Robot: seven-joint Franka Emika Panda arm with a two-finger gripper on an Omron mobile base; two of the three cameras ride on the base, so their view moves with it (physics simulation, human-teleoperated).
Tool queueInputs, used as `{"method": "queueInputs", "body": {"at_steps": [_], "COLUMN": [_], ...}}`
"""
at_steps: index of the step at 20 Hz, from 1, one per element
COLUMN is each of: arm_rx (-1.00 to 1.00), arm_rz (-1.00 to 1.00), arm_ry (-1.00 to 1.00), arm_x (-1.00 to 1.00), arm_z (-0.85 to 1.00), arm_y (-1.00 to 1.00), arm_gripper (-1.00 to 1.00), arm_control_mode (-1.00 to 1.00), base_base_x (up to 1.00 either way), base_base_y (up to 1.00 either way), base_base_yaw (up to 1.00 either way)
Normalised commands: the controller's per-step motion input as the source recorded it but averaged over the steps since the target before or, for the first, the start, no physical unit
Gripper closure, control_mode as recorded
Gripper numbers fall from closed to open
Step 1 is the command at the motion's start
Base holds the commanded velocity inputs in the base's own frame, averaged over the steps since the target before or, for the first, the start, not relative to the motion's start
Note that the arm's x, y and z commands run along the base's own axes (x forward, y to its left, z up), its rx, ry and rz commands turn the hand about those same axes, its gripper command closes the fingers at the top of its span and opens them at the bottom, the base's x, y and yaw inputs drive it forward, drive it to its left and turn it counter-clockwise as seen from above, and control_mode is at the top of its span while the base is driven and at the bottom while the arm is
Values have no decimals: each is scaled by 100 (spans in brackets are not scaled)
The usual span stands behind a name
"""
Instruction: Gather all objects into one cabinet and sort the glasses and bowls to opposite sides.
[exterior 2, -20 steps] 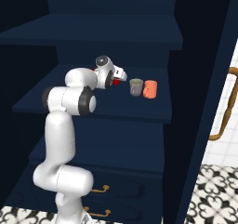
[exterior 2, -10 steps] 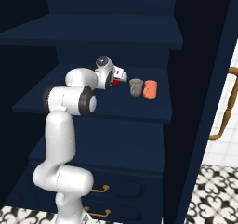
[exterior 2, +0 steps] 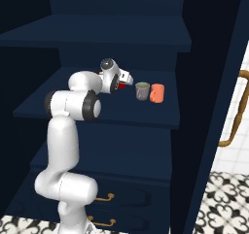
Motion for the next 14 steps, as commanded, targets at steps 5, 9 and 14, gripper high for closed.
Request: {"method": "queueInputs", "body": {"at_steps": [5, 9, 14], "arm_rx": [0, 0, -2], "arm_rz": [0, 0, 0], "arm_ry": [-1, -1, 0], "arm_x": [-9, -38, -46], "arm_z": [0, 0, -1], "arm_y": [0, -2, -7], "arm_gripper": [100, 100, 100], "arm_control_mode": [-100, -100, -100], "base_base_x": [0, 0, 0], "base_base_y": [0, 0, 0], "base_base_yaw": [0, 0, 0]}}
